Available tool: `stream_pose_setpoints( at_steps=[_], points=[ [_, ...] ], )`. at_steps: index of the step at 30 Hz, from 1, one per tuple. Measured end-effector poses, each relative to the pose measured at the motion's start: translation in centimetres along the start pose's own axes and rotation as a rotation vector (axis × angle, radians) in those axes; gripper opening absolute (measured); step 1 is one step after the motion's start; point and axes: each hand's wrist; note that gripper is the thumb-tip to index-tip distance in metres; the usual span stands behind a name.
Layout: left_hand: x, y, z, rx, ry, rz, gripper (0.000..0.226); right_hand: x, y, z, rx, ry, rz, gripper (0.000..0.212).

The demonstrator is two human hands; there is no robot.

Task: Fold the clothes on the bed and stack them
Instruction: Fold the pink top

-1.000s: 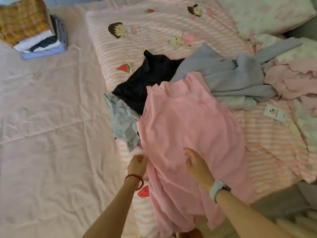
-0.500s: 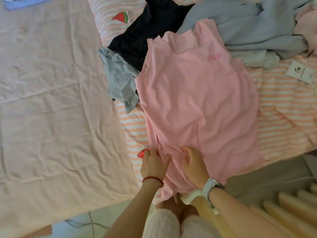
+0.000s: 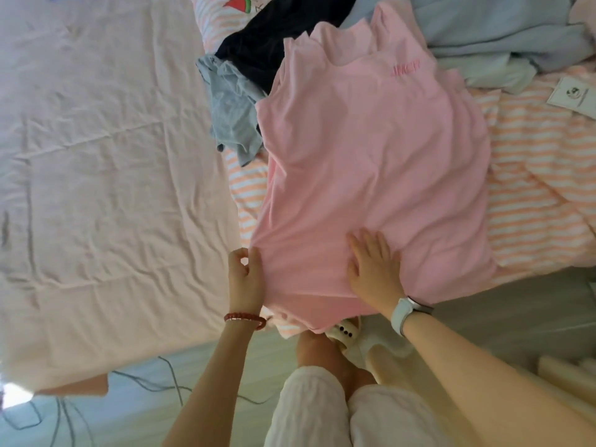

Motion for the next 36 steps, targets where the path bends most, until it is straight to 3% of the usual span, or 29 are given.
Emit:
stream_pose_setpoints(
  at_steps=[3, 5, 7, 10, 13, 16, 21, 24, 27, 29, 34, 36],
  points=[
    [-0.9, -1.1, -2.0, -0.154, -0.077, -0.278, 0.042, -0.3, 0.2, 1.7, 0.051, 0.049, -0.097, 0.055],
    [-0.4, -1.6, -2.9, -0.229, -0.031, -0.428, 0.039, -0.3, 0.1, 2.7, 0.053, 0.043, -0.126, 0.057],
    [0.2, -2.1, -3.6, -0.097, -0.001, -0.382, 0.033, -0.1, 0.1, 3.3, 0.068, 0.039, -0.142, 0.058],
    [0.9, -2.6, -4.4, 0.246, -0.114, -0.281, 0.032, 0.9, 0.3, 3.0, 0.080, 0.005, -0.035, 0.053],
    [2.0, -2.2, -4.9, 0.004, -0.037, -0.155, 0.050, 2.0, 0.9, 1.8, 0.037, -0.129, 0.045, 0.052],
    [2.6, -1.9, -4.9, -0.461, 0.048, 0.031, 0.032, 2.5, 1.7, 1.1, 0.082, -0.164, -0.045, 0.054],
    [3.2, -2.0, -3.1, -0.190, 0.258, -0.097, 0.039, 2.9, 2.4, 2.0, 0.077, -0.122, -0.085, 0.057],
    [3.0, -1.9, -3.7, -0.147, 0.120, -0.118, 0.036, 3.5, 2.5, 2.9, 0.022, -0.130, -0.043, 0.058],
    [3.2, -2.2, -5.7, -0.035, -0.147, -0.313, 0.036, 4.1, 2.6, 3.5, 0.071, -0.134, -0.118, 0.060],
    [3.6, -2.7, -7.0, -0.075, -0.167, -0.386, 0.042, 4.3, 2.8, 3.9, 0.103, -0.127, -0.177, 0.061],
    [3.4, -2.9, -10.1, -0.460, -0.242, -0.202, 0.017, 4.5, 3.2, 4.6, 0.178, -0.127, -0.380, 0.050],
    [3.0, -3.0, -10.6, -0.564, -0.303, -0.220, 0.014, 4.6, 2.8, 4.3, 0.100, -0.113, -0.398, 0.047]
  ],
)
Point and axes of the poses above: each hand's wrist, its own x-axis away from the middle knuckle, its own y-axis out of the palm, z = x × y, and after that the axes turned 5 degrees about y, right-handed
